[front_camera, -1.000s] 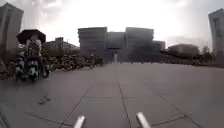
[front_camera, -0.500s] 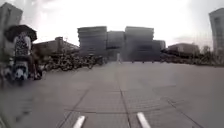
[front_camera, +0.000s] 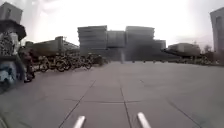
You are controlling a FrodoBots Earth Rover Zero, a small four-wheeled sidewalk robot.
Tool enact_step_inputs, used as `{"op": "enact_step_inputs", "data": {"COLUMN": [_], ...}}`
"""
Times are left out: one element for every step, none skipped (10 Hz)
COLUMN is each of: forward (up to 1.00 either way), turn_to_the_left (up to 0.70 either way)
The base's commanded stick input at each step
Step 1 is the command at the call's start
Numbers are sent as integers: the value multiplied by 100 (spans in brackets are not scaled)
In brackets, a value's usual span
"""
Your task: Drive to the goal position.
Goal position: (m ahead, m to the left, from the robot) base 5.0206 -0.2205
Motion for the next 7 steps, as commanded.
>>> {"op": "enact_step_inputs", "data": {"forward": [100, 100, 100, 100, 100, 100, 100], "turn_to_the_left": [0, 0, 0, 0, 0, 0, 0]}}
